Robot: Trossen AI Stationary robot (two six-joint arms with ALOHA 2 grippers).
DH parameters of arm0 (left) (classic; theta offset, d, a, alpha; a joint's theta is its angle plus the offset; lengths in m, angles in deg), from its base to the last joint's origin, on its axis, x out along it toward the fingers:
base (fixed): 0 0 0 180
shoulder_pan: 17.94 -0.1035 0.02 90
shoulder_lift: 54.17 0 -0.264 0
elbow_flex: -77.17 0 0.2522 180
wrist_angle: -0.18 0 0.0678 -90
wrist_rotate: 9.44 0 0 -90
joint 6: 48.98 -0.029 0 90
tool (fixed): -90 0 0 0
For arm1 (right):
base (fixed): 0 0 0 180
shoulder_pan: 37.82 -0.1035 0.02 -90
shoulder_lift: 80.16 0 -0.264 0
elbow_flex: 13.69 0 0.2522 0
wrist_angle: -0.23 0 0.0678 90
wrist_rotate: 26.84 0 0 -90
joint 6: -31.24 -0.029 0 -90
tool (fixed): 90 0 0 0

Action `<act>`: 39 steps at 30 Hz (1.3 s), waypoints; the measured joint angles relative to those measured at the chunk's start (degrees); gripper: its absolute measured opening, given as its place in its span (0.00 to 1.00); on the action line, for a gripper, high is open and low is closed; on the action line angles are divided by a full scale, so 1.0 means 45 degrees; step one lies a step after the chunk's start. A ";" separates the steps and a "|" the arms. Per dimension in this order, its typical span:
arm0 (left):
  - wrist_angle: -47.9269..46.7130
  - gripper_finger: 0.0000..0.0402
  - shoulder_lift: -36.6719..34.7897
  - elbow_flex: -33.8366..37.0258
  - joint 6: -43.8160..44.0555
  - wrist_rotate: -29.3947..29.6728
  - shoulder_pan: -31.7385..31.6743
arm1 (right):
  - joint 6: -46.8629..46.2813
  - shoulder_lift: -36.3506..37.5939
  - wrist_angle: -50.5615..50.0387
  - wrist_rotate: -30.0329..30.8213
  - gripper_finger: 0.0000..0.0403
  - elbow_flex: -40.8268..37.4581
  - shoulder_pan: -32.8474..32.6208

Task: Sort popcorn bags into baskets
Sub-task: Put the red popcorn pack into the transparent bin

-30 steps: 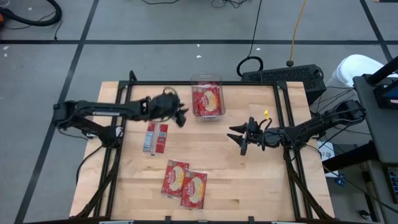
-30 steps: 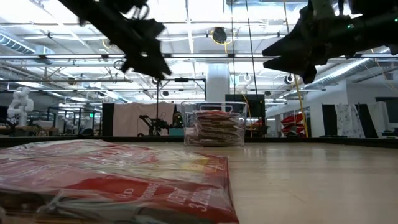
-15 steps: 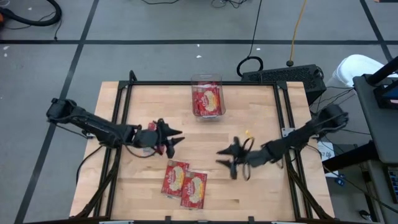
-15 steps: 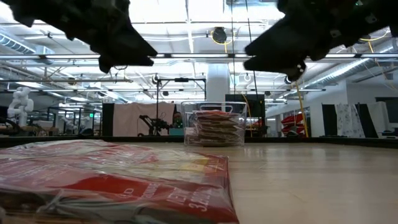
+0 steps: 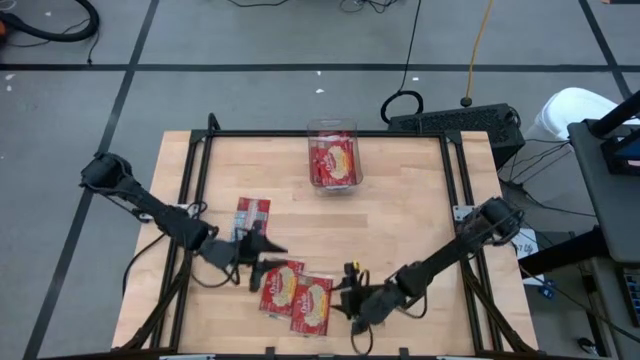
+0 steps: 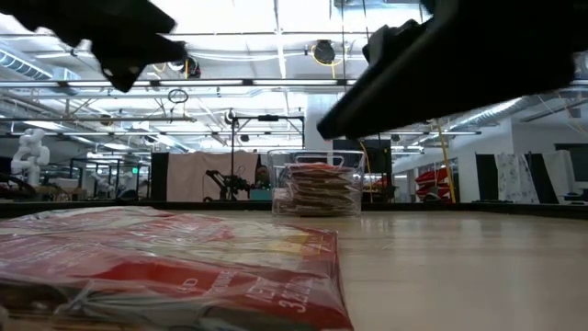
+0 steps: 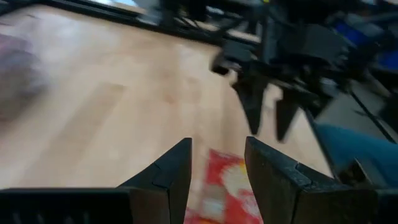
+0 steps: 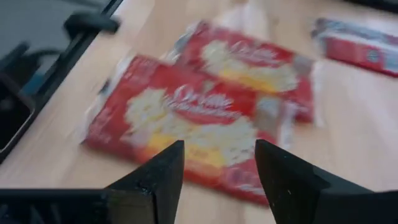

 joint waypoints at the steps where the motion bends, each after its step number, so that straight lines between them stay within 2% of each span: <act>1: 0.0030 0.38 0.0121 -0.0004 0.0005 0.0000 0.0289 | 0.0211 -0.0185 -0.0475 -0.0042 0.46 0.0302 -0.0118; 3: 0.0360 0.38 0.0431 0.0000 0.0080 0.0000 0.0806 | 0.1466 -0.0571 -0.1212 -0.0159 0.45 0.0778 -0.0372; 7: 0.1462 0.38 0.1132 0.0000 0.0075 0.0015 0.1542 | 0.4699 -0.1388 -0.1178 -0.0177 0.43 0.1293 -0.0823; 15: 0.3061 0.38 0.2194 0.0000 -0.0165 0.0601 0.1906 | 0.7995 -0.2291 -0.0641 0.0129 0.43 0.1821 -0.0672; 26: 0.3141 0.38 0.2222 0.0000 -0.0161 0.0830 0.1840 | 1.0551 -0.2345 -0.1102 -0.0938 0.41 0.1870 -0.0052; 31: 0.3166 0.38 0.2222 0.0000 0.0073 0.1036 0.1765 | 1.0936 -0.2358 -0.1118 -0.1635 0.30 0.1860 0.0282; 37: 0.3169 0.38 0.2222 0.0000 0.0097 0.1190 0.1780 | 1.0936 -0.2358 -0.1181 -0.2016 0.07 0.1850 0.0657; 39: 0.3169 0.38 0.2222 0.0000 0.0097 0.1425 0.1780 | 1.0940 -0.2363 -0.1169 -0.1964 0.02 0.1850 0.0724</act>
